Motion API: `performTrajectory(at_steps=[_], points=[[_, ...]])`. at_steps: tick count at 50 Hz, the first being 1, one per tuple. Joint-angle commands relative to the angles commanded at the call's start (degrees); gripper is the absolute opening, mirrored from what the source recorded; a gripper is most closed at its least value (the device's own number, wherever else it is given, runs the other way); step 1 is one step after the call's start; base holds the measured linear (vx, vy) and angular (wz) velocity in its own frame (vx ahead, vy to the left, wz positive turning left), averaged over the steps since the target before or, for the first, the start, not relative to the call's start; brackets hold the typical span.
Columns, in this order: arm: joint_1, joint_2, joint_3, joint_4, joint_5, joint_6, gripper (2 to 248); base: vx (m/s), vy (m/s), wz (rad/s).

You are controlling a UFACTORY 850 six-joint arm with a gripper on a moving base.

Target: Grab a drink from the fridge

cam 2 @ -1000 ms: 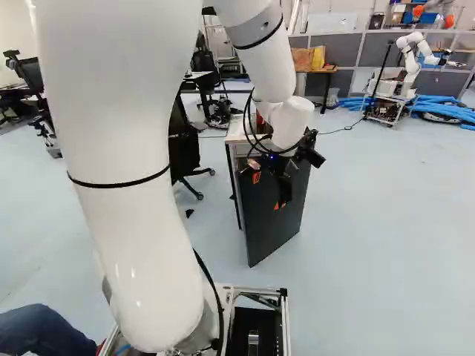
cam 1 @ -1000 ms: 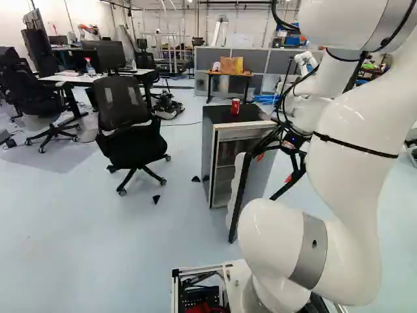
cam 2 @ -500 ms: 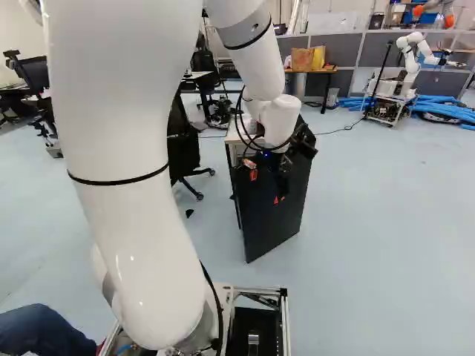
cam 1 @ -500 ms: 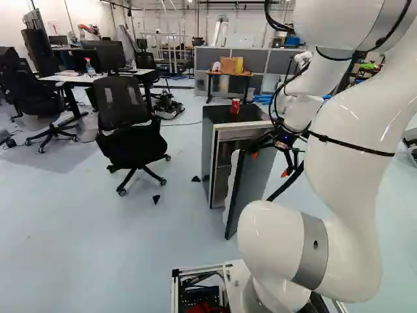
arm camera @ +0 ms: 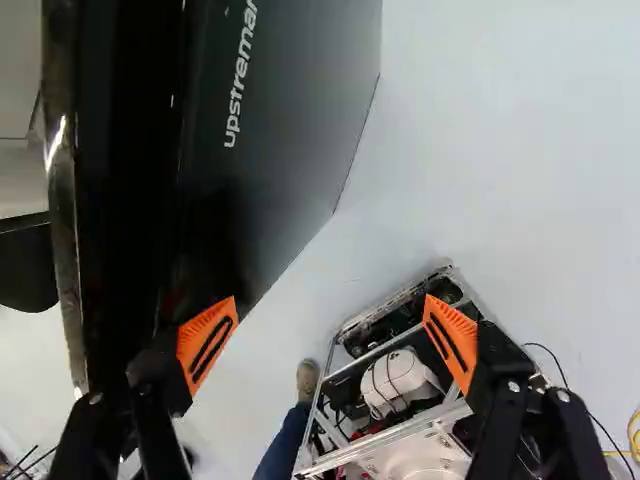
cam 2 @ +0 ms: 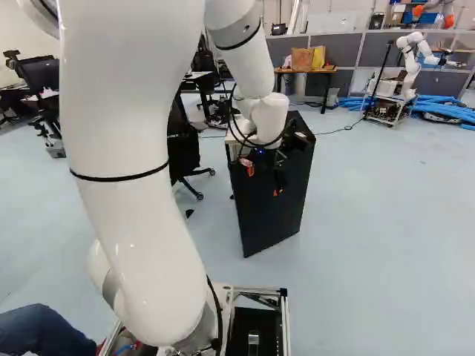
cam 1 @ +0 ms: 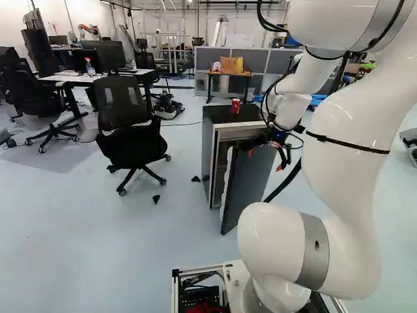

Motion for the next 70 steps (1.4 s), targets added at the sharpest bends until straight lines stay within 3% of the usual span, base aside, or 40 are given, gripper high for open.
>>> performTrajectory(at_steps=[70], points=[[10.06,-3.37,-4.39,-5.02,12.71,0.00,247,0.000,0.000,0.000]])
